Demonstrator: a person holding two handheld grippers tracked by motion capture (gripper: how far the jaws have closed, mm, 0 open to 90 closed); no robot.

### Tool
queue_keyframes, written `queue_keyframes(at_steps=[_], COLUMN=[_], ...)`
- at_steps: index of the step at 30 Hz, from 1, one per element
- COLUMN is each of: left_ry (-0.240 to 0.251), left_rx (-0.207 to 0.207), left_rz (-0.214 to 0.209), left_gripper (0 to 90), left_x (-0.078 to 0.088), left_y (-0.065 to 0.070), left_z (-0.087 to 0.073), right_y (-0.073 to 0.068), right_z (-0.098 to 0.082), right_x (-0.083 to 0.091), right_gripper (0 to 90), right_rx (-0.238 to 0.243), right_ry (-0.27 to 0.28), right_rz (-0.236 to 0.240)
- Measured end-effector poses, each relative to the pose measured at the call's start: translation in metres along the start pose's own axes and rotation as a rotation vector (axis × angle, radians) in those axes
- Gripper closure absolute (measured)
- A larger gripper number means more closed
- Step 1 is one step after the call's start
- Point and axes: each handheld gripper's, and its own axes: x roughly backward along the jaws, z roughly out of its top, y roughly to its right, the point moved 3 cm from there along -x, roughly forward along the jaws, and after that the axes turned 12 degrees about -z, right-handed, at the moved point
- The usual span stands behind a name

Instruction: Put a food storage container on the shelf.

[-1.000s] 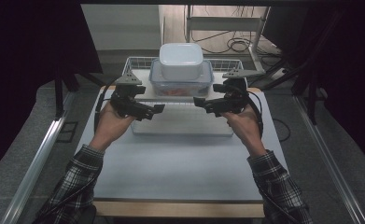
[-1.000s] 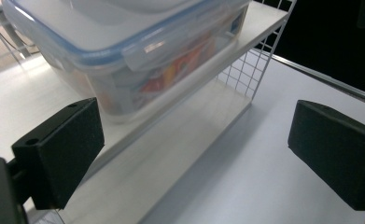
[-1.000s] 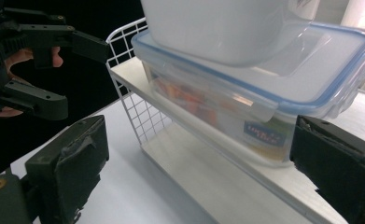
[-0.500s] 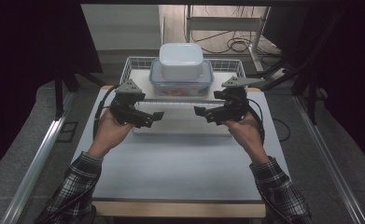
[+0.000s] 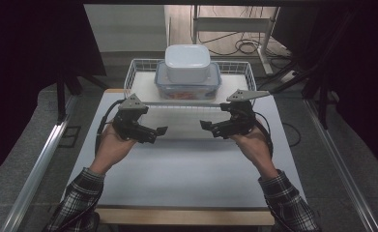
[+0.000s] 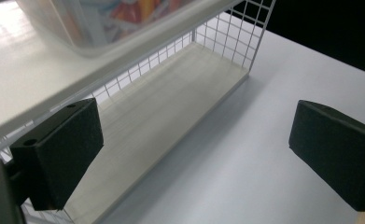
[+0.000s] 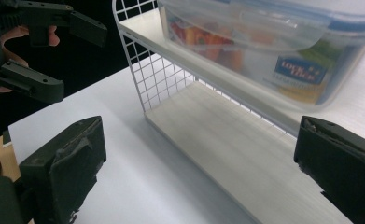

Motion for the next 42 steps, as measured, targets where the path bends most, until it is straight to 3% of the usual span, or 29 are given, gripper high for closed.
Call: queue_keyframes(at_steps=[14,26,33,42], left_ry=[0.004,0.008,0.009,-0.012], left_rx=[0.035,0.026,0.041,0.037], left_rz=[-0.008,-0.005,-0.012,0.012], left_gripper=[2.3,2.4,2.4,2.5], left_x=[-0.008,-0.013,-0.019,-0.023], left_y=[0.004,0.012,0.017,0.020], left_z=[-0.032,-0.048,-0.061,-0.078], right_y=[-0.004,-0.009,-0.012,-0.010], right_z=[-0.025,-0.046,-0.059,-0.079], right_x=[-0.001,-0.005,-0.006,-0.005], right_gripper=[2.6,2.8,2.8,2.5], right_rx=[-0.003,0.000,0.010,0.014], right_ry=[-0.004,-0.009,-0.024,-0.042], right_rz=[0.002,0.000,-0.008,-0.018])
